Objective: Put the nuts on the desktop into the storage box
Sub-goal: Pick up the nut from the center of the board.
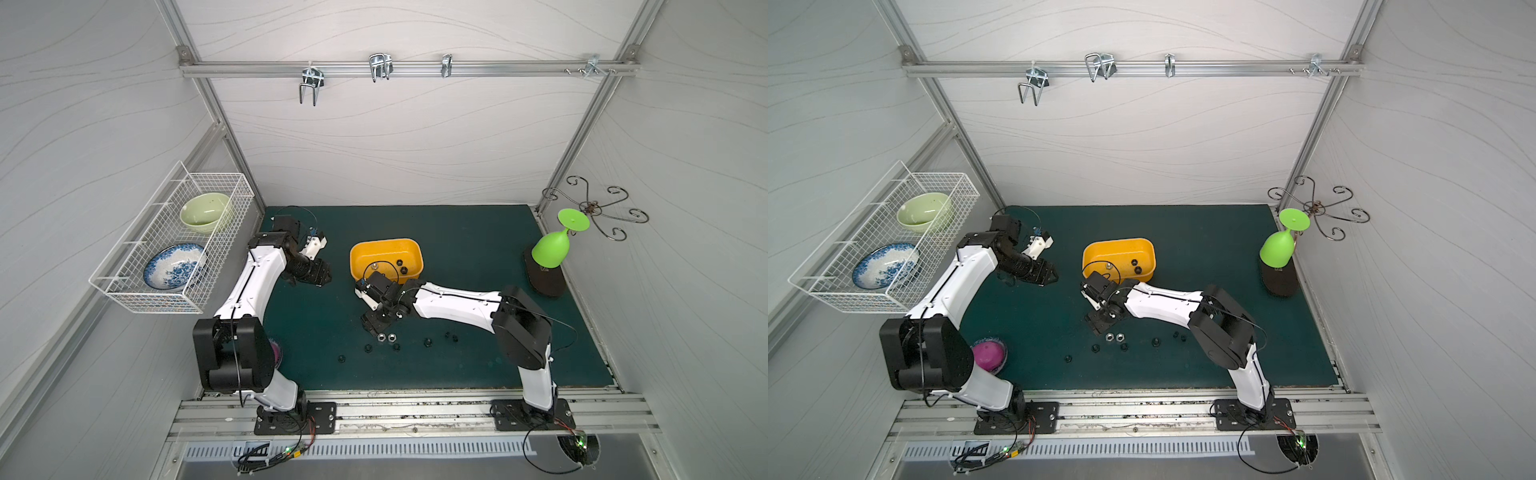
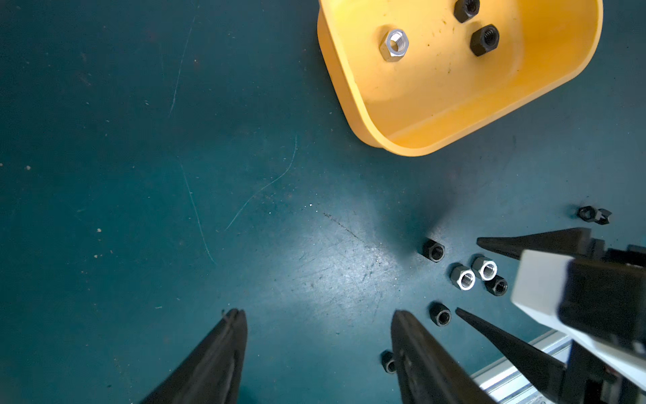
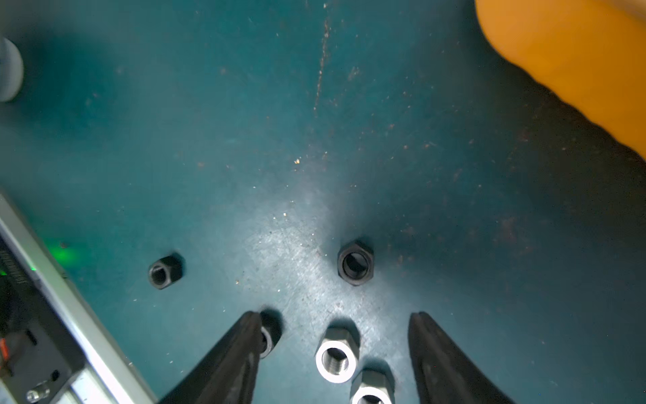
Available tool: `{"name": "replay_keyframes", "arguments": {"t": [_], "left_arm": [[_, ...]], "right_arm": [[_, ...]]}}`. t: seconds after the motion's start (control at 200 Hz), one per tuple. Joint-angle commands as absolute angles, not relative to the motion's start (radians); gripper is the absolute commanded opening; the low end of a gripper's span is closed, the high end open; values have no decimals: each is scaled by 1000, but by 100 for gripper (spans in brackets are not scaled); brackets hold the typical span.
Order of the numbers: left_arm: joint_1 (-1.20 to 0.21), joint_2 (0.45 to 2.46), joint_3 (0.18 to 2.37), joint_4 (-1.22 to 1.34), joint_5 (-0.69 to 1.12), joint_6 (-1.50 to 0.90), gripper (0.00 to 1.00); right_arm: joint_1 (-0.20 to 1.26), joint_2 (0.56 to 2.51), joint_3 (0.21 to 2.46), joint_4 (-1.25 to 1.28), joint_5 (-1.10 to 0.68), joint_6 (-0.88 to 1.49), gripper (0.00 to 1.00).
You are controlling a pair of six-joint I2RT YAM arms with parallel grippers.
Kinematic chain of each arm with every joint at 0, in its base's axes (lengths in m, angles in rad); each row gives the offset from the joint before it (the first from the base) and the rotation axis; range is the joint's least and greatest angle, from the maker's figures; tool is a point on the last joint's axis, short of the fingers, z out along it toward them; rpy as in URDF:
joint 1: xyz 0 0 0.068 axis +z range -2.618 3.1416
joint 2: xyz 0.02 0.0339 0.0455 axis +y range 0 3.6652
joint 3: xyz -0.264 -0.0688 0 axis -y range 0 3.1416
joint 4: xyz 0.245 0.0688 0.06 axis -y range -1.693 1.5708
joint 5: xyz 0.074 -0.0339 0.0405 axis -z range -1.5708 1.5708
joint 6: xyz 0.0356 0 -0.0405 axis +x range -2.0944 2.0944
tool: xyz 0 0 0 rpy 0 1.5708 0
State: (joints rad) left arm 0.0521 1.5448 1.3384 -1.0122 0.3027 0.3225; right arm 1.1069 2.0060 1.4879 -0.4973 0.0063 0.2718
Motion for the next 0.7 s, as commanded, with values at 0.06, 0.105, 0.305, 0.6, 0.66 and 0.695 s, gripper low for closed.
{"name": "replay_keyframes", "arguments": {"t": [0.06, 0.105, 0.305, 0.6, 0.66, 0.695], "left_arm": [[54, 1529, 1338, -998, 295, 341, 70], [54, 1528, 1339, -1000, 292, 342, 70], [54, 1529, 1338, -1002, 288, 344, 70], [54, 1531, 1338, -1008, 290, 344, 70], [54, 1531, 1340, -1007, 290, 346, 70], [53, 1531, 1340, -1006, 290, 347, 70]], "right_arm": [[1113, 2048, 1519, -536, 8, 279, 63], [1113, 2056, 1521, -536, 11, 281, 61], [1112, 2093, 1547, -547, 14, 270, 56], [1108, 2132, 1573, -556, 36, 263, 48], [1108, 2137, 1576, -559, 36, 262, 47], [1108, 2141, 1577, -559, 35, 262, 47]]}}
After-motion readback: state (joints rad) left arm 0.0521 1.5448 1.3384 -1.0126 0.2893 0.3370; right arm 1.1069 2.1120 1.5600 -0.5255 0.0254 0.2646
